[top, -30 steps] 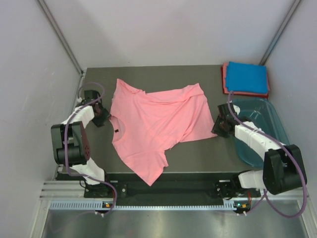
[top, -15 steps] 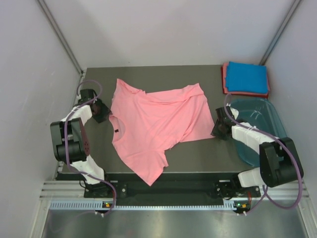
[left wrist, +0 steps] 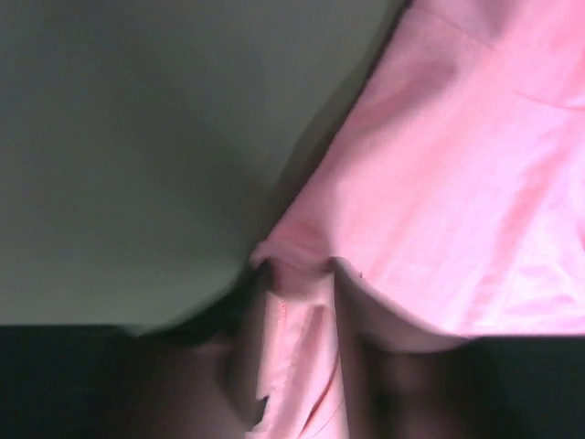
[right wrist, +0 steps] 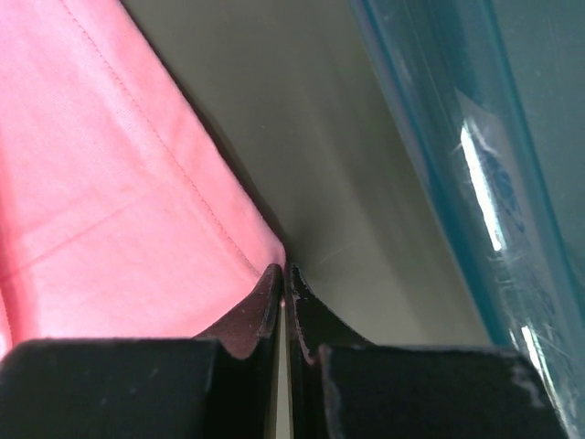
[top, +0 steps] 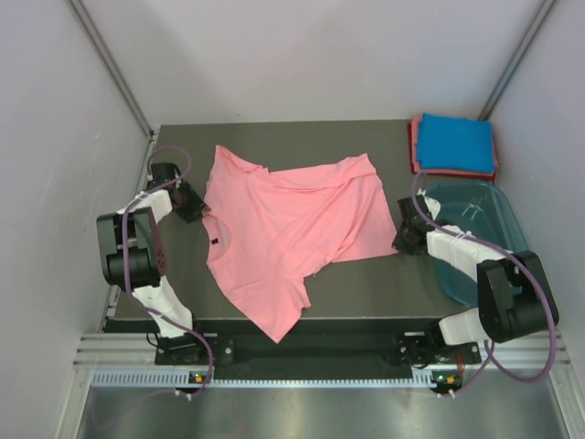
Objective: Fold and stack the t-shirts
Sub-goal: Flatten the tshirt out
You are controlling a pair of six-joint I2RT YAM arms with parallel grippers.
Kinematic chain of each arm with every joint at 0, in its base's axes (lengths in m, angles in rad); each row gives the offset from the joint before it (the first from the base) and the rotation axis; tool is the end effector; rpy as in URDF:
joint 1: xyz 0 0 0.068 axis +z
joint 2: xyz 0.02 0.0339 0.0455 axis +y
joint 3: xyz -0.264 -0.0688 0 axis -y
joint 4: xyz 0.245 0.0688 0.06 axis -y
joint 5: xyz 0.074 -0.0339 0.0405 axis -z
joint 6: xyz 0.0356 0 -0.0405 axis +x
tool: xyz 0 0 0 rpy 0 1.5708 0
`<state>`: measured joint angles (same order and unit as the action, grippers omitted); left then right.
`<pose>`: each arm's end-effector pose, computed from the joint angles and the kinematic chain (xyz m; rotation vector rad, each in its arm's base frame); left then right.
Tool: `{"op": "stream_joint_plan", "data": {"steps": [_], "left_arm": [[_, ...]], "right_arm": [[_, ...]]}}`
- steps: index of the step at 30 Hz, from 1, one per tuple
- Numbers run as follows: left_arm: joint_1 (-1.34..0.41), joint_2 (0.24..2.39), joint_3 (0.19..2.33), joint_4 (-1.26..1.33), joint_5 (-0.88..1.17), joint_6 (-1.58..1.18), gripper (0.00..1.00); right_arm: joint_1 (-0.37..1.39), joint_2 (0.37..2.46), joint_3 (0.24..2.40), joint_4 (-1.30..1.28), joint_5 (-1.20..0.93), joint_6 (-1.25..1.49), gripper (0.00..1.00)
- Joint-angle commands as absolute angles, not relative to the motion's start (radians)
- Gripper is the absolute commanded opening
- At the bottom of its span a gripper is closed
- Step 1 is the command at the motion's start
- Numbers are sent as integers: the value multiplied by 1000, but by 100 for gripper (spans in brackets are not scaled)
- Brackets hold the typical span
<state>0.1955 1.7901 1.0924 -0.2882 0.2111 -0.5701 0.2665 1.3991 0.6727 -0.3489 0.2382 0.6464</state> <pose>0.3583 0.0634 0.1690 -0.8858 2.4197 -0.4125 0.2429 0.0576 0.1602 0.5671 2.5335 0.0106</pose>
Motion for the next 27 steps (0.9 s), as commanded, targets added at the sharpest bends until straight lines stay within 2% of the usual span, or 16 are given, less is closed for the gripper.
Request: {"op": "stream_joint_plan", "data": {"steps": [1,4,13,17,19,20,21,23,24,27], "left_arm": [[195,1819,1169,-296,168,-545,21],[195,1859,1230,-353,130,-538,0],[196,1911,1356,-474,-21,-561,0],[196,1934,1410,-570,-23,-552,0],[195,1933,1422,-591,-5,-549,9],[193,1924,1424,-597,35,-545,20],[193,1919,1427,-600,47,-542,33],[192,1896,1440,-603,89,-537,37],[190,1887,1448,-601,106,-531,38],[167,1859,1492,-557,204,-503,43]], "right_arm": [[278,1368,667,-348,282,631,0],[278,1345,670,-388,299,623,0],[278,1195,598,-488,334,632,0],[294,1149,560,-503,290,653,0],[314,1128,548,-502,275,684,0],[314,1124,546,-499,267,693,0],[316,1126,549,-499,256,704,6],[314,1149,586,-524,259,713,16],[314,1157,604,-540,262,716,24],[314,1175,695,-598,276,722,33]]}}
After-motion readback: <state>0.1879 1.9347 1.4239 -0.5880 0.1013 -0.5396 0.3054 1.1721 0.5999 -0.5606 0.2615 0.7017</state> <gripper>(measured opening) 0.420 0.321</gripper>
